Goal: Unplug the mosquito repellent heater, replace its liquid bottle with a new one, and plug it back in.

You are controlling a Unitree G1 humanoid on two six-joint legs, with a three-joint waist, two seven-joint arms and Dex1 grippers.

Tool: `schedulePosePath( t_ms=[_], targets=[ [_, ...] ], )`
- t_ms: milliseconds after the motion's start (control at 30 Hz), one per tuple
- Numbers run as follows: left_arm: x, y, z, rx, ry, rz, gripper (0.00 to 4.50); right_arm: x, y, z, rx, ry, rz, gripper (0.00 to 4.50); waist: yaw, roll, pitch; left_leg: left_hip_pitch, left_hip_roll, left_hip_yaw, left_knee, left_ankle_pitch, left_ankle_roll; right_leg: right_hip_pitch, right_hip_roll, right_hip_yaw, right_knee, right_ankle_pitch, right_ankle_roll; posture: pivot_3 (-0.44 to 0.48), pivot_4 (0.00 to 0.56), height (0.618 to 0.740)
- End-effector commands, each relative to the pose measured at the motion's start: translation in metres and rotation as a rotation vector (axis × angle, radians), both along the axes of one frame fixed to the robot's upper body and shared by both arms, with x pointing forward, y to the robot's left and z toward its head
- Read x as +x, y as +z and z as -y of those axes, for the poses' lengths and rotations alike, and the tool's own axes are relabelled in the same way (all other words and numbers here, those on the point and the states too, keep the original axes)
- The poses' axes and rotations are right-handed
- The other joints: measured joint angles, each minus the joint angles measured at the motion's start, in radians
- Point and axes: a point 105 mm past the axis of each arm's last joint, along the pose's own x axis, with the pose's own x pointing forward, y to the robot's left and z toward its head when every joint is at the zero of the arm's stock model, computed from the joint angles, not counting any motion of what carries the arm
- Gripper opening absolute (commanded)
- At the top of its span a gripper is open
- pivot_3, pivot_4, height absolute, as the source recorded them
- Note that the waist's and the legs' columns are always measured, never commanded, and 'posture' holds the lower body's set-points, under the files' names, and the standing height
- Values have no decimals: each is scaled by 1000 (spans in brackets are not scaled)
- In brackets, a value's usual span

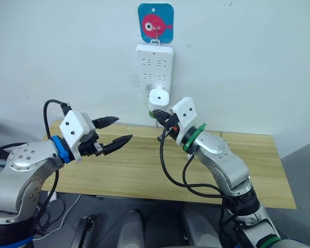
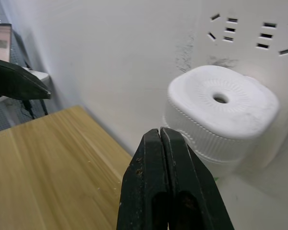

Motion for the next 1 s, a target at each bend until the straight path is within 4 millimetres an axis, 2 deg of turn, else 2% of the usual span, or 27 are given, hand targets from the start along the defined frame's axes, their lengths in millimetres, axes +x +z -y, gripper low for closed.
schedulePosePath(
  t_ms=[33, 200, 533, 1000],
  targets=[
    [-2, 10, 6, 5, -26, 42, 3762, -1, 13, 2, 26, -14, 51, 23, 0, 0, 0, 0, 0, 0, 0, 0, 0, 0, 0, 0, 0, 0, 0, -42, 174, 740],
    [-1, 12, 8, 3, -33, 43, 3762, 2, 10, 4, 16, -36, 49, 23, 0, 0, 0, 0, 0, 0, 0, 0, 0, 0, 0, 0, 0, 0, 0, -44, 172, 740],
    [1, 13, 9, -3, -33, 47, 3762, -7, 7, -1, 0, 20, 44, 23, 0, 0, 0, 0, 0, 0, 0, 0, 0, 0, 0, 0, 0, 0, 0, -43, 168, 740],
    [2, 15, 10, -4, -37, 52, 3762, 10, 10, 12, 16, -117, 59, 23, 0, 0, 0, 0, 0, 0, 0, 1, -1, 0, 0, 0, 0, 0, 0, -43, 166, 740]
  ],
)
